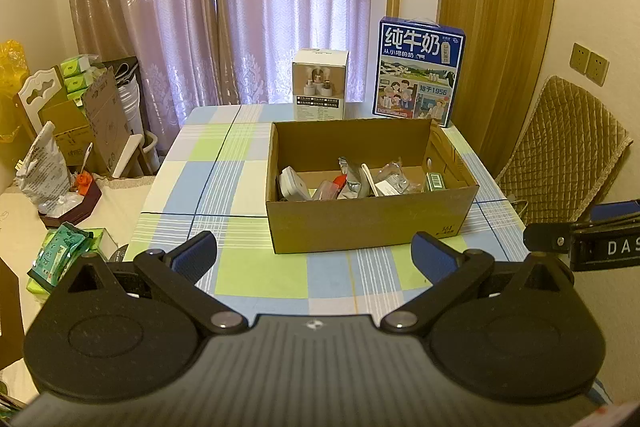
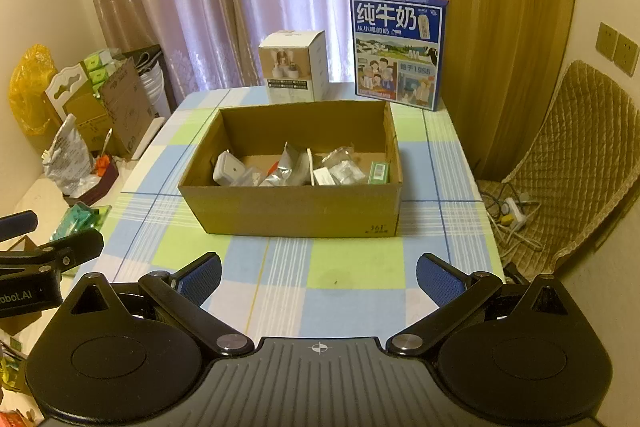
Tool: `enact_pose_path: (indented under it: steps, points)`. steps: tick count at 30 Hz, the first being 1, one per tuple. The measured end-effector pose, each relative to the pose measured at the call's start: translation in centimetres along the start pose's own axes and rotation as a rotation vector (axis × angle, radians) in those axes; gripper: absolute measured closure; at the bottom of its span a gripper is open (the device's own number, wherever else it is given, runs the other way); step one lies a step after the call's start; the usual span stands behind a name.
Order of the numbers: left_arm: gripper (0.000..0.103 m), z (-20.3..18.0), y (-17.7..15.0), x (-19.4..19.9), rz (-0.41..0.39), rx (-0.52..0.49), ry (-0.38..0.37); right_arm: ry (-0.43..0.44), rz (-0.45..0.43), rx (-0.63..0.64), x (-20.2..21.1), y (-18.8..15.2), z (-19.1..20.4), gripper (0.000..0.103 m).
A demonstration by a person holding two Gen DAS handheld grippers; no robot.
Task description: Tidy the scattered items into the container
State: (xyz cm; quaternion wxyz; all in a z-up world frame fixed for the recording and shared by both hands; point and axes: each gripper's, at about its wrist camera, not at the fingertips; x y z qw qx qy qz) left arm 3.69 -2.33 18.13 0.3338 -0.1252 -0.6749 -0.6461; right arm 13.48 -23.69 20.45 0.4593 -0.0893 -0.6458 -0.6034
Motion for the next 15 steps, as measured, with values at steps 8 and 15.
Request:
enact_pose_path:
  steps: [8,15]
  points:
    - [0.001,-0.29,-0.07,-0.43,0.009,0.002,-0.016,0.000,0.005,-0.001,-0.15,-0.36,0.24,0.002]
    - [0.001,-0.19,-0.48,-0.62,0.010,0.026,-0.050,0.001,0.012,-0.007,-0.40,-0.64,0.00,0.002]
Point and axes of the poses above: each gripper's, at about its wrist camera, not at the fingertips, and x roughly against the way its jaws point, z to its left, y to its top, and after that the axes turned 7 degrees about y, right-handed
